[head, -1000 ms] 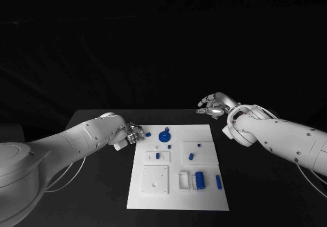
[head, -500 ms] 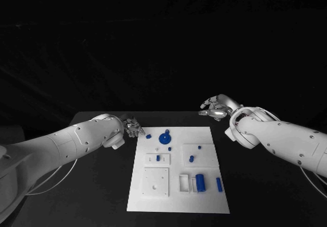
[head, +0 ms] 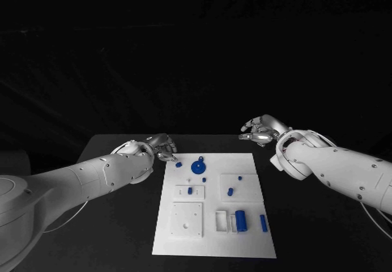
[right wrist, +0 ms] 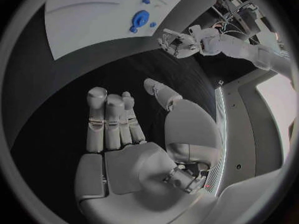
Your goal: Assemble the parts on the task board
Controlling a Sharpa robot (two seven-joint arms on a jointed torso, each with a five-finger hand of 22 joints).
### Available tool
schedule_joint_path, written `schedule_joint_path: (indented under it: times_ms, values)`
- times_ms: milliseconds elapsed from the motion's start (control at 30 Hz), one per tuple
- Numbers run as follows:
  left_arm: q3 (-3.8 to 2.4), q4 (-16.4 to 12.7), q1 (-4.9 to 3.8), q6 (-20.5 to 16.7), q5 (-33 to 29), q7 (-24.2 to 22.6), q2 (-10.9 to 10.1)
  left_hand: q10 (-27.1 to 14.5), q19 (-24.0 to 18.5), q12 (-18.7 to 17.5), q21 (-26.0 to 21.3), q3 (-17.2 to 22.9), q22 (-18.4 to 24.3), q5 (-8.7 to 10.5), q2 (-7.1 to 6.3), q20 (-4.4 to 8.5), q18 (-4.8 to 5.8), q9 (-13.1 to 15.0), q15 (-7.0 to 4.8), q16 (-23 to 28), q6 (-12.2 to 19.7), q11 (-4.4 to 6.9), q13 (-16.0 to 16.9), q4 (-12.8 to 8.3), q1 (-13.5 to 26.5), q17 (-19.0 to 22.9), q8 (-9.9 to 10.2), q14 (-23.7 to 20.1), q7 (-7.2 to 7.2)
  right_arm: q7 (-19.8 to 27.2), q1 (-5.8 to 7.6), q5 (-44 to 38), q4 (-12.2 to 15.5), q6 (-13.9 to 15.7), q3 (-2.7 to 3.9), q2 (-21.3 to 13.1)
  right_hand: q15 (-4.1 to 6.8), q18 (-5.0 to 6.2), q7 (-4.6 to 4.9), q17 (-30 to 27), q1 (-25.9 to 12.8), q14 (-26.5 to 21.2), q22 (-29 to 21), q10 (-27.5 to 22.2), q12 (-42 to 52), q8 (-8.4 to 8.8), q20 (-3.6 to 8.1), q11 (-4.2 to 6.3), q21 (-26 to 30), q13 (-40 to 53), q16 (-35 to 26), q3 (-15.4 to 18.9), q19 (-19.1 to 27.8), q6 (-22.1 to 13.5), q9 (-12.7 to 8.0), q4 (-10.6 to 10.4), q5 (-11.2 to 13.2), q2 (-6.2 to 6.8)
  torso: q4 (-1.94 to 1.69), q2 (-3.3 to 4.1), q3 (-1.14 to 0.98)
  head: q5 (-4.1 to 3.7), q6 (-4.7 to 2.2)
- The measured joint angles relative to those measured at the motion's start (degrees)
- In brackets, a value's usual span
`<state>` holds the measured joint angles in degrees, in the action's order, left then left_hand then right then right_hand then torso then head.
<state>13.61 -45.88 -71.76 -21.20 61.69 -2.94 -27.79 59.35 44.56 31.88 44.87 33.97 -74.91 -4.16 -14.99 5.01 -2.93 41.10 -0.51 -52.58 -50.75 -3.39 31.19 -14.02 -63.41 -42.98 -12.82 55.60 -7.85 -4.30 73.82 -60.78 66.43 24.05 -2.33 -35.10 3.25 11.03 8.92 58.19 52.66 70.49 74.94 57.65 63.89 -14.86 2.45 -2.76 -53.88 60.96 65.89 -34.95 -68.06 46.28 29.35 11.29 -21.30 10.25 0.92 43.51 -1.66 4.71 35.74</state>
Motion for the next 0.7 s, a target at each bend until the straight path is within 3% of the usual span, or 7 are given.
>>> schedule_joint_path:
  times_ms: [267, 433, 567, 700]
  values:
    - [0.01, 2.4, 2.37, -0.8, 3.5, -1.2, 1.5, 0.0, 0.0, -0.2, 0.0, -1.2, 0.0, 0.23, -0.33, 0.0, 0.39, -0.9, 0.0, -0.8, 1.2, 0.0, -0.6, 1.2, 0.3, -0.5, 1.0, 0.0, -1.12, 0.1, 0.0, 0.0, -0.1, 0.0, 0.0, 0.1, 0.0, 0.0, 0.0, 0.0, 0.0, 0.0, 0.0, 0.0, 0.0, 0.0, -0.01, 0.0, 0.0, 0.0, 0.0, 0.0, 0.0, 0.0, 0.0, 0.0, 0.0, 0.0, 0.23, 0.1, 0.09, 0.01, -0.03]
    - [0.01, 3.3, 2.91, -0.9, 4.3, -1.4, 2.0, -0.2, 0.1, -0.2, 0.4, -2.9, 0.0, 0.46, -0.99, -0.15, 0.75, -1.5, -0.29, -1.5, 1.6, -0.19, -0.7, 1.4, 1.0, -1.0, 1.3, 0.3, -1.44, 0.1, 0.0, 0.0, 0.0, 0.0, 0.0, 0.1, 0.0, 0.0, 0.0, 0.0, 0.0, 0.0, 0.0, 0.0, 0.0, 0.0, -0.01, 0.0, 0.0, 0.0, 0.0, 0.0, 0.0, 0.0, 0.0, 0.0, 0.0, 0.0, 0.23, 0.13, 0.1, -0.12, 0.02]
    - [-0.01, 3.8, 3.38, -0.9, 4.7, -1.5, 2.5, 1.0, 0.9, 1.8, 1.4, -3.7, 0.0, 0.46, -0.98, 0.11, 0.76, -2.1, -0.99, -3.2, 1.2, 0.32, -0.1, 1.6, 1.0, -1.9, 1.3, 1.0, -0.99, 0.1, 0.0, 0.0, 0.0, 0.0, 0.0, 0.1, 0.0, 0.0, 0.0, 0.0, 0.0, 0.0, 0.0, 0.0, 0.0, 0.0, -0.02, 0.0, 0.0, 0.0, 0.0, 0.0, 0.0, 0.0, 0.0, 0.0, 0.0, 0.0, 0.2, 0.13, 0.09, -0.14, 0.11]
    - [-0.01, 4.8, 4.03, -0.9, 4.9, -1.6, 3.2, 1.3, 1.4, 3.8, 2.1, -3.9, 0.0, 0.46, -0.12, 0.21, 0.78, -2.5, -1.25, -4.3, 0.6, 0.61, 0.7, 1.8, 0.4, -2.3, 1.3, 1.3, -0.82, 0.1, 0.0, 0.0, 0.1, 0.0, 0.0, 0.2, 0.0, 0.0, -0.01, 0.0, 0.0, 0.0, 0.0, 0.0, 0.0, 0.0, -0.02, 0.0, 0.0, 0.0, 0.0, 0.0, 0.0, 0.0, 0.0, 0.0, 0.0, 0.0, 0.2, 0.12, 0.06, -0.14, 0.14]
